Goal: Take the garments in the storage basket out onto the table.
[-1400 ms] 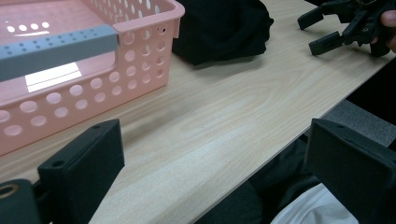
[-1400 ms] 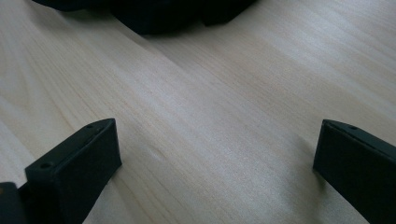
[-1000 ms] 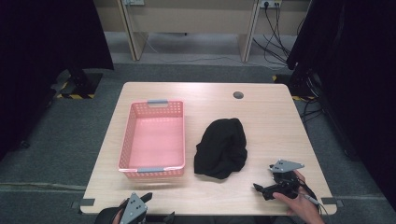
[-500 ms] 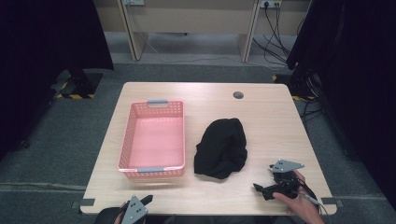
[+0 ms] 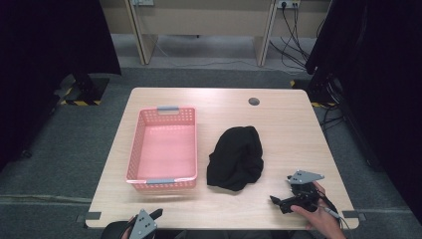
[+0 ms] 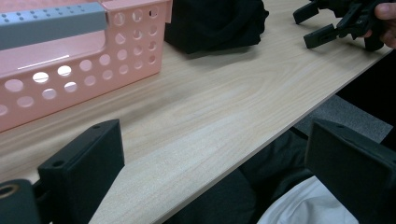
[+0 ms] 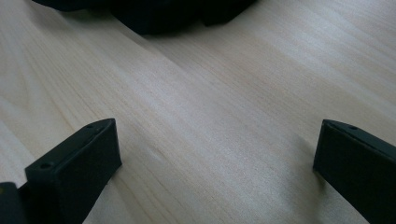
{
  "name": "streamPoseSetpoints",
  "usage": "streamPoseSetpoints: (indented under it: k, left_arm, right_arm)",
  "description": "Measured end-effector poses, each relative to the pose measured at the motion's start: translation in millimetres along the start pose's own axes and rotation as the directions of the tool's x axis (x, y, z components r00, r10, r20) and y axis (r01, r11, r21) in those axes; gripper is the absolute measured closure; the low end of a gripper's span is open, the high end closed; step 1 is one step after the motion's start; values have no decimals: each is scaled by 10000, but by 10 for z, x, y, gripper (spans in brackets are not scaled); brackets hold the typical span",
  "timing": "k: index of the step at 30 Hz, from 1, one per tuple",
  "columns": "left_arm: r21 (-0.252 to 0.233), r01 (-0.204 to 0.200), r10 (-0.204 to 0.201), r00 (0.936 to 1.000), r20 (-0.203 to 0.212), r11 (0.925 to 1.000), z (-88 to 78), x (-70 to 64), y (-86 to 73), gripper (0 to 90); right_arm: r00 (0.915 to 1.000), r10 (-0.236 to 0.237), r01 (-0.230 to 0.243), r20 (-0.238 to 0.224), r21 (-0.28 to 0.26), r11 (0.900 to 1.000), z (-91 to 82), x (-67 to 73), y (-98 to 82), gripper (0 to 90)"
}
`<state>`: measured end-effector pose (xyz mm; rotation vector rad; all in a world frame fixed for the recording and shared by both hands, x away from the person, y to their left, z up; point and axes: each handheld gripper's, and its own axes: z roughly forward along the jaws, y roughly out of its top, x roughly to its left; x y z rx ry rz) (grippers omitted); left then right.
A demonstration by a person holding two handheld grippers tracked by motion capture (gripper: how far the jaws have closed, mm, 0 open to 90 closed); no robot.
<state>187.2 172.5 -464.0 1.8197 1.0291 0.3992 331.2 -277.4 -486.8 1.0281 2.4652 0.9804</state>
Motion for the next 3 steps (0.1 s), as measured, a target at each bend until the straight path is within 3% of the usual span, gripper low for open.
streamPoseSetpoints:
  k: [3]
  left_arm:
    - [7, 5, -5, 10000, 2, 10000, 1, 1, -1, 37]
  right_arm:
    - [10000, -4, 4, 1, 0, 10000, 0, 0, 0, 8]
